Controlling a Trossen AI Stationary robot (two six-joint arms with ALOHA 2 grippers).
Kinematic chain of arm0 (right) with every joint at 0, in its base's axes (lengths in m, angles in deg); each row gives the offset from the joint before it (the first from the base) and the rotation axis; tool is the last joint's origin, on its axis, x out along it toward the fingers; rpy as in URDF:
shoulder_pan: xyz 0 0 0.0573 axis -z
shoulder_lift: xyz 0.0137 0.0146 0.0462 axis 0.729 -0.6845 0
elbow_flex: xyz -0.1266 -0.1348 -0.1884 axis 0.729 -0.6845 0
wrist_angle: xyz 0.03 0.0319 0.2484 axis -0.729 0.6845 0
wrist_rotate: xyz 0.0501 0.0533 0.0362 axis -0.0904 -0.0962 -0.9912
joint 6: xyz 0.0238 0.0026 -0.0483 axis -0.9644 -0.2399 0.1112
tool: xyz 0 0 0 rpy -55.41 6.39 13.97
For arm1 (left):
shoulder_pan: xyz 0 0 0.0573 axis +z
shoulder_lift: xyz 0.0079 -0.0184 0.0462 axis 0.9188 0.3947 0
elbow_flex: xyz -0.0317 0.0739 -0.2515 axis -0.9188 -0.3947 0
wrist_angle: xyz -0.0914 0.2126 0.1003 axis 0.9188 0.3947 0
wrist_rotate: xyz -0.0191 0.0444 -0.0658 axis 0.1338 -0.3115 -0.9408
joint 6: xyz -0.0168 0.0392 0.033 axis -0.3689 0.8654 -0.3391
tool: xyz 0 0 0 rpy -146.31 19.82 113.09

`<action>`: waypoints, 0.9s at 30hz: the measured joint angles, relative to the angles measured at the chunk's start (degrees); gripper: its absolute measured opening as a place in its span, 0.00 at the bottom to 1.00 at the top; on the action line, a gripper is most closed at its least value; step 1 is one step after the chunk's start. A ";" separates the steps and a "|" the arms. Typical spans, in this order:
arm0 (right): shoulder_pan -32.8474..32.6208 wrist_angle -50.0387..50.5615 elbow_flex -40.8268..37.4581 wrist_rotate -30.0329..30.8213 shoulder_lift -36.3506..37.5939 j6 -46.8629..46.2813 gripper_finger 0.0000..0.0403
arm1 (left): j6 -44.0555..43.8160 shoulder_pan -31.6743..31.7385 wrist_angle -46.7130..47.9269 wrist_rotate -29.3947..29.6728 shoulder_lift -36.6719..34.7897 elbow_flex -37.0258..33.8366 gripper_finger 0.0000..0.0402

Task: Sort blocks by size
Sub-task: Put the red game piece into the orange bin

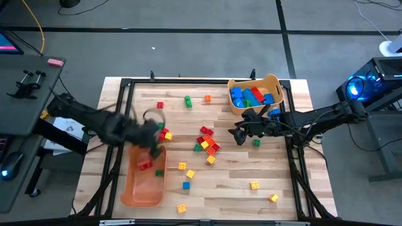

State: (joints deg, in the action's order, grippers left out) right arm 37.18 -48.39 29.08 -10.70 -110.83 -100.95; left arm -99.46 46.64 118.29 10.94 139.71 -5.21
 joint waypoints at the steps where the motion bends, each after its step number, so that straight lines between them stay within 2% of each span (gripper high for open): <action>1: -0.01 -0.02 0.00 -0.01 0.00 0.00 0.64 | 2.56 3.55 -1.22 -0.01 0.03 0.00 0.68; 5: 0.01 -0.02 0.00 -0.11 0.00 -1.15 0.64 | 13.45 17.45 -3.99 -3.26 3.45 0.09 0.68; 9: -0.01 -0.09 0.00 -0.93 0.00 -2.63 0.64 | 20.30 25.85 2.49 -5.32 11.65 0.07 0.68; 13: -0.16 -0.09 0.00 -0.99 0.00 -2.91 0.64 | 23.44 26.47 8.04 -2.77 20.17 -0.02 0.68; 17: -0.16 -0.09 0.00 -0.99 0.00 -2.89 0.64 | 22.02 26.49 3.08 0.07 24.92 -0.02 0.68; 21: -0.16 -0.08 0.00 -1.01 0.00 -2.86 0.64 | 19.84 26.42 -1.66 -0.12 26.61 -0.02 0.68; 27: -0.16 -0.07 0.00 -1.34 0.00 -2.83 0.64 | 19.82 26.48 0.59 -0.05 26.88 -0.02 0.68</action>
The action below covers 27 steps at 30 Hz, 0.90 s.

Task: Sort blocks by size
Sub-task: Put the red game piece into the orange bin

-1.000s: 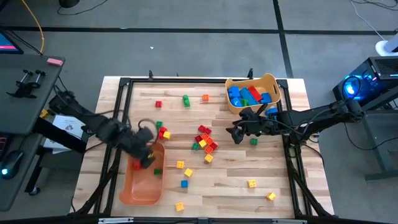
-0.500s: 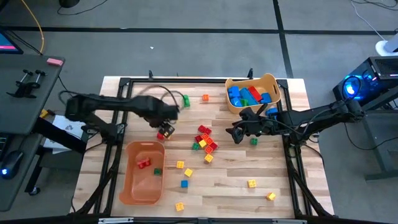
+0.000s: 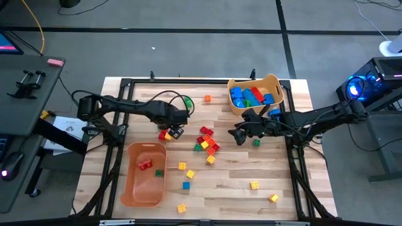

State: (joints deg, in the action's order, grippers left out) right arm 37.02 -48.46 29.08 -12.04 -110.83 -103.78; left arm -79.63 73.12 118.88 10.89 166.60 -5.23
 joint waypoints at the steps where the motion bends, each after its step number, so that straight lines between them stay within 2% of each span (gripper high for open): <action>1: 0.00 0.00 0.00 0.00 0.00 0.05 0.64 | 0.45 0.00 0.66 0.00 0.02 0.00 0.68; 4: 0.00 0.00 0.00 -0.18 0.00 0.47 0.64 | 2.43 0.11 0.76 -0.20 -0.05 -0.55 0.68; 8: 0.00 0.01 0.00 -0.37 0.00 1.37 0.64 | 2.54 1.04 -0.01 -3.34 -0.04 -3.89 0.68; 14: 0.00 0.02 0.00 -0.44 0.00 1.49 0.64 | 2.09 1.62 -5.04 -5.70 0.00 -7.98 0.68; 23: 0.00 0.02 0.00 -0.44 0.00 1.51 0.64 | 4.31 3.85 -8.17 -5.85 -0.53 -8.24 0.68; 27: 0.00 0.02 0.00 -0.43 0.00 1.51 0.64 | 6.20 5.47 -8.69 -8.37 -0.98 -8.24 0.68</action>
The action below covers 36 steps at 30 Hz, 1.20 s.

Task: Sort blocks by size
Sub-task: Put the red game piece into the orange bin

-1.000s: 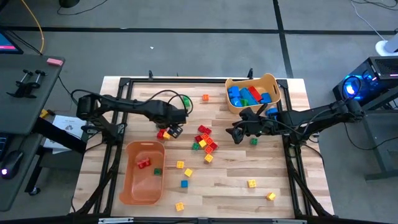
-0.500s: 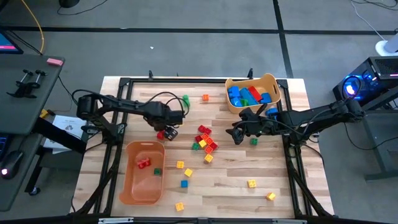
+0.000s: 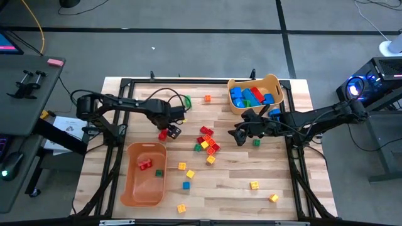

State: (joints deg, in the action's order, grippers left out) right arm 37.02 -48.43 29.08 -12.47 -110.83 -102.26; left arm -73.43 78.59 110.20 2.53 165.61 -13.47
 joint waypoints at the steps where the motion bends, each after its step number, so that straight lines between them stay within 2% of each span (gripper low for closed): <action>1: 0.00 0.00 0.00 0.01 0.00 0.00 0.64 | 0.39 0.39 -0.43 -0.67 0.00 0.00 0.68; 10: 0.00 0.02 0.00 0.03 0.00 0.00 0.64 | 2.96 0.81 2.36 -0.90 -2.36 0.95 0.66; 18: 0.03 0.02 0.00 0.68 0.00 0.03 0.64 | 2.99 0.89 0.53 -0.94 -2.40 -0.42 0.47; 22: 0.02 0.02 0.00 0.74 0.00 0.03 0.64 | 2.30 0.89 -0.81 -0.96 -2.40 -0.42 0.41; 36: 0.04 0.04 0.00 0.74 0.00 0.03 0.64 | 1.97 0.99 0.97 -0.14 -2.20 -0.42 0.41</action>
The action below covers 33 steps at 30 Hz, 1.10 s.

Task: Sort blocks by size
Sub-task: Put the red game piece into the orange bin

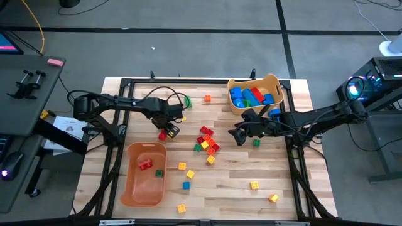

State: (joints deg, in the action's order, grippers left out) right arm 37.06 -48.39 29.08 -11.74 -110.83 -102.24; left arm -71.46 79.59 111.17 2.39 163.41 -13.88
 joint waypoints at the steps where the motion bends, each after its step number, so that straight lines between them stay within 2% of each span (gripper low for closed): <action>1: 0.00 0.00 0.00 0.00 0.00 0.04 0.64 | -0.37 0.17 0.04 0.32 0.14 0.00 0.41; 33: -0.02 0.15 0.00 0.00 0.00 1.05 0.64 | -2.66 -0.19 1.65 -1.04 1.33 0.00 0.41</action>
State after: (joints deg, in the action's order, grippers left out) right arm 37.04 -48.24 29.08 -11.74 -110.83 -101.19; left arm -74.13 79.39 112.82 1.34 164.74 -13.88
